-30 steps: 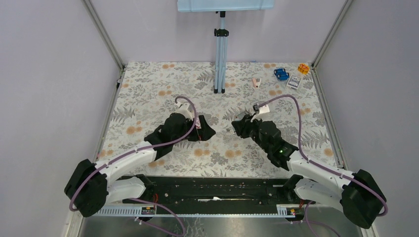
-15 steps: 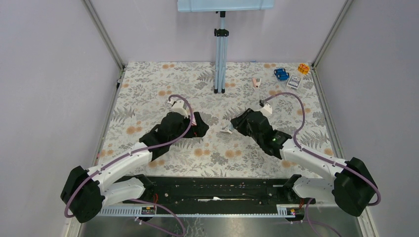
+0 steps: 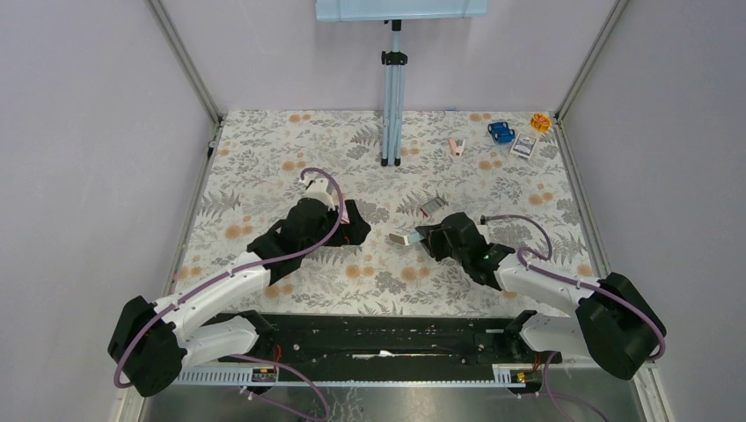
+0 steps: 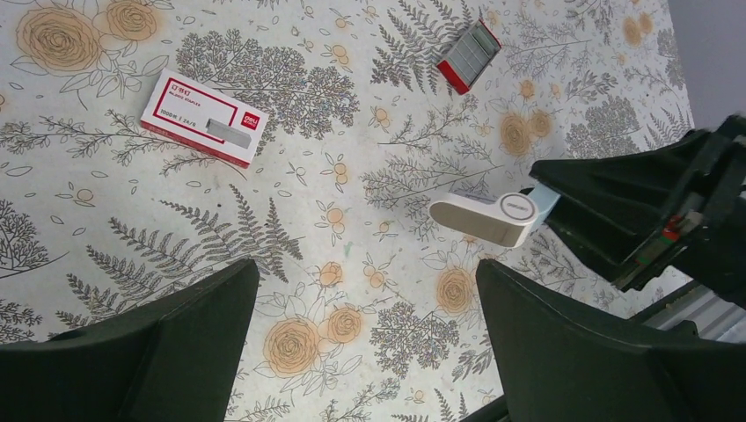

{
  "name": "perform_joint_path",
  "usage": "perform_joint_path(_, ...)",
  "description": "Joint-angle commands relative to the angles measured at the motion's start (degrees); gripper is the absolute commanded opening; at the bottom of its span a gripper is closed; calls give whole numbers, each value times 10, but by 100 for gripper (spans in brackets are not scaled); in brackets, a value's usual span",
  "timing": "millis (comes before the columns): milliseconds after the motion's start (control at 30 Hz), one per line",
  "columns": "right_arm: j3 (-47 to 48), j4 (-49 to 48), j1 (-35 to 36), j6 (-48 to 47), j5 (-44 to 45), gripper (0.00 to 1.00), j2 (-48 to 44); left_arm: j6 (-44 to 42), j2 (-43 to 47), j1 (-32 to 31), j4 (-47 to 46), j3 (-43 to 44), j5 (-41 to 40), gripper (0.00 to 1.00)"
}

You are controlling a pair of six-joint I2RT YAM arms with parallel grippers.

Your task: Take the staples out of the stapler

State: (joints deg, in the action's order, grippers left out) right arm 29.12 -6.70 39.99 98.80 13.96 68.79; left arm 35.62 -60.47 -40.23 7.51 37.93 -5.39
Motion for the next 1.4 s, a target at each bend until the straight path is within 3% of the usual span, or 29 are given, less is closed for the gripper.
perform_joint_path(0, -8, -23, -5, 122, -21, 0, 11, 2, 13, 2, -11, 13, 4, 99)
perform_joint_path(433, -42, -44, -5, 218, -58, 0, 20, 4, 17, 2, -8, 9, 2, 99)
perform_joint_path(700, -34, 37, -5, 250, -25, 0, -18, 2, 25, 2, -8, 8, -7, 99)
perform_joint_path(900, -38, 45, -5, 246, -10, 0, -33, 2, 26, 1, -13, 5, -9, 99)
perform_joint_path(1067, -12, 36, -5, 160, 16, 0, -28, -17, 38, -1, -56, -11, -31, 99)
perform_joint_path(1200, 61, 132, -5, 49, 37, 0, -12, -114, 67, -25, -137, -51, -103, 99)
perform_joint_path(1367, 124, 169, -5, -58, 53, 0, -14, -267, 107, -77, -191, -64, -15, 99)
